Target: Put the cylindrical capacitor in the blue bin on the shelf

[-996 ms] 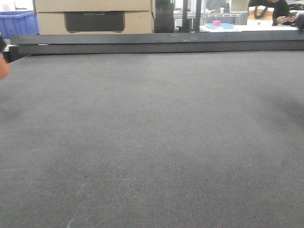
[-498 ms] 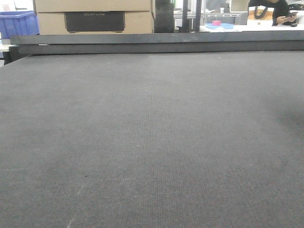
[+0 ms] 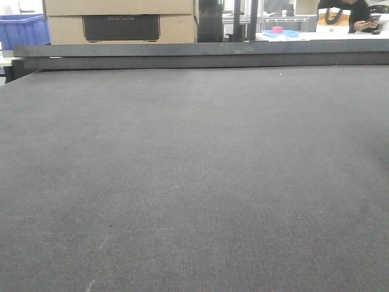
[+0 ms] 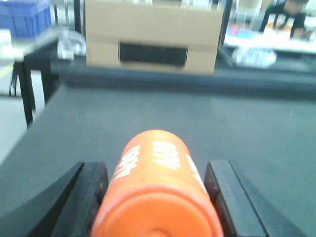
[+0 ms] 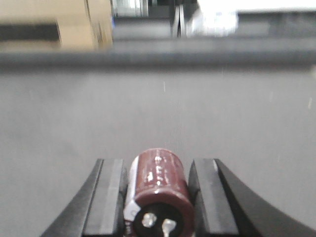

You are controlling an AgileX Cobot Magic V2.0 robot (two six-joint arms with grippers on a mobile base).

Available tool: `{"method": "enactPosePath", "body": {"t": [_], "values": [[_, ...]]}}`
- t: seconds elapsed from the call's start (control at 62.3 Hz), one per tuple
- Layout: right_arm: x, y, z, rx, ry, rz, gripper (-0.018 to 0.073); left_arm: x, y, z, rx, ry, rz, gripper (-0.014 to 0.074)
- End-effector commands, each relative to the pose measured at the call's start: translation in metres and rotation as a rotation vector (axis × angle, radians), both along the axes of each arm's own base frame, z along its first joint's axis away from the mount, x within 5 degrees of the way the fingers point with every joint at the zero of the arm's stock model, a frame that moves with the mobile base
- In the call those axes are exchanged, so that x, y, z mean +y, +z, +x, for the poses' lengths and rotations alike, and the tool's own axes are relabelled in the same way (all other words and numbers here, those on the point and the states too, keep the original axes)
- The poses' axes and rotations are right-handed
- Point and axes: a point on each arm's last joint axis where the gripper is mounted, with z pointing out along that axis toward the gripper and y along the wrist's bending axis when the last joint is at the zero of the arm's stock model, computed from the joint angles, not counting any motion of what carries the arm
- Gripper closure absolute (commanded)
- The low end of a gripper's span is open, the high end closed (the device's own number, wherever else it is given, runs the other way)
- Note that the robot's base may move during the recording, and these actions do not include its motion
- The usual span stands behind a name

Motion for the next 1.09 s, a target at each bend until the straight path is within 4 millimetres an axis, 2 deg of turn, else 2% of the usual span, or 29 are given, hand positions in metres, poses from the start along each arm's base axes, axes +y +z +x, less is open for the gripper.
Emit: {"method": "enactPosePath", "body": {"t": [0.0,0.145,0.337,1.076], "values": [[-0.002,0.011,-0.014,-0.100,-0.004,-0.008,0.0722,0.002,0.006,-0.010,-0.067,0.009,-0.008,0.0707],[-0.003,0.017,-0.026,-0.151,-0.005,-0.003,0.0722,0.003,0.011,-0.023,-0.121,0.009,-0.013,0.0707],[-0.004,0.019,-0.030,-0.166,-0.005,-0.001,0.0722,0.004,0.014,-0.033,-0.162,0.008,-0.017,0.0707],[-0.004,0.018,-0.030,-0.164,-0.005,-0.001,0.0722,0.004,0.015,-0.034,-0.165,0.009,-0.017,0.0707]]}}
